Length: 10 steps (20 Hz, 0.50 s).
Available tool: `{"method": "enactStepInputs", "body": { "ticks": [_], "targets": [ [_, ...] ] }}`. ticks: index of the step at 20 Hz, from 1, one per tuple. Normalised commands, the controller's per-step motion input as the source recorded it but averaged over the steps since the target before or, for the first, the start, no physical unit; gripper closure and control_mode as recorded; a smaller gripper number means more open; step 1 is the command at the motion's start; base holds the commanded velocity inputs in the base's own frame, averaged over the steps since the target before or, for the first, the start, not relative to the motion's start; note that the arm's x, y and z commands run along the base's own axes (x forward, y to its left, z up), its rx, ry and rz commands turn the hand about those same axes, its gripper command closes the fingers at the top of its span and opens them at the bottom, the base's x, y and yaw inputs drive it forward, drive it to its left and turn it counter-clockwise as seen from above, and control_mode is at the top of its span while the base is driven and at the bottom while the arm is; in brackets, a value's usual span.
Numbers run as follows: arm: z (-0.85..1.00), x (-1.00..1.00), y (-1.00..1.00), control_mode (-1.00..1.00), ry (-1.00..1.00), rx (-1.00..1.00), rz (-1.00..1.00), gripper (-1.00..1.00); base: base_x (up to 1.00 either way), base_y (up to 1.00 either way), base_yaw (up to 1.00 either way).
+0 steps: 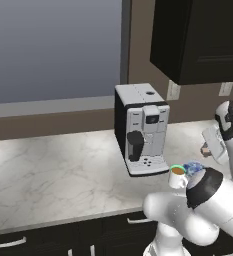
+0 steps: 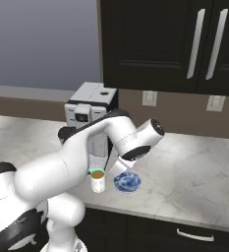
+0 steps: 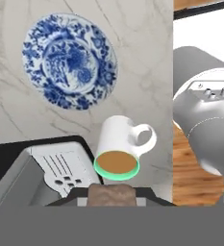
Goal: Take a sugar cube from the saucer and place it inside the coffee. Then, grab milk from the fridge and place it next to the coffee on the counter to sweeten the coffee.
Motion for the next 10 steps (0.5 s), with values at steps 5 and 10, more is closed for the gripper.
{"method": "enactStepInputs", "body": {
  "ticks": [5,10],
  "targets": [
    [-0.07,0.0,0.59,-1.0,0.12,-0.12,0.0,1.0,0.0,0.0,0.0],
    [-0.45,0.0,0.08,-1.0,0.09,-0.01,0.02,1.0,0.0,0.0,0.0]
  ]
}}
